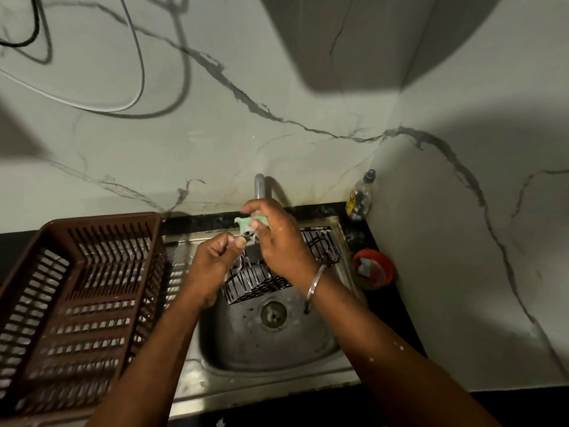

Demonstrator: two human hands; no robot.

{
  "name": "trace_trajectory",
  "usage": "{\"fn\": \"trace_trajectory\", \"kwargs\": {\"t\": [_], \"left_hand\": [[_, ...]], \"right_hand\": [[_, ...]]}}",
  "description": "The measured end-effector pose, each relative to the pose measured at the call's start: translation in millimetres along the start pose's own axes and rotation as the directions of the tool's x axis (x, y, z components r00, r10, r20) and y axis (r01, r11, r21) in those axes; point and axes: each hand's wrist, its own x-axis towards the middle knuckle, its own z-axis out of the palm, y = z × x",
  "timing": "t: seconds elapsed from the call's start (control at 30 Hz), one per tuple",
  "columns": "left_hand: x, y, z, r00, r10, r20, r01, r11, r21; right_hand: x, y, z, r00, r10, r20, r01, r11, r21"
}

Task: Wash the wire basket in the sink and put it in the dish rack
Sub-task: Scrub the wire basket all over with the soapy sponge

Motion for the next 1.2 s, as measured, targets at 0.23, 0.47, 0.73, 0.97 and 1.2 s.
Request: {"fn": "trace_trajectory", "kwargs": {"t": [0.23, 0.47, 0.73, 0.97, 1.2], "left_hand": [[-4.8, -7.1, 0.2, 0.99, -0.051, -0.132, 0.033, 0.99, -0.136], [-1.6, -10.3, 3.6, 0.989, -0.031, -0.145, 0.009, 0.989, -0.151], [0.8, -12.3, 10.8, 0.993, 0.013, -0.116, -0.031, 0.988, -0.152], [1.9, -15.7, 1.3, 0.981, -0.031, -0.19, -0.016, 0.971, -0.24], [1.2, -20.8, 3.3, 0.965, -0.088, -0.249, 0.024, 0.968, -0.252]], "right_hand": [[-22.5, 3.0, 2.4, 0.991, 0.07, -0.117, -0.092, 0.977, -0.191], [-28.0, 8.2, -1.9, 0.974, 0.093, -0.205, -0.131, 0.975, -0.181], [-19.2, -10.5, 6.6, 0.963, 0.037, -0.268, -0.076, 0.988, -0.136], [-52.8, -3.3, 6.0, 0.988, -0.15, -0.024, 0.136, 0.944, -0.301], [-39.0, -6.5, -9.5, 0.972, 0.164, -0.167, -0.194, 0.964, -0.18]]}}
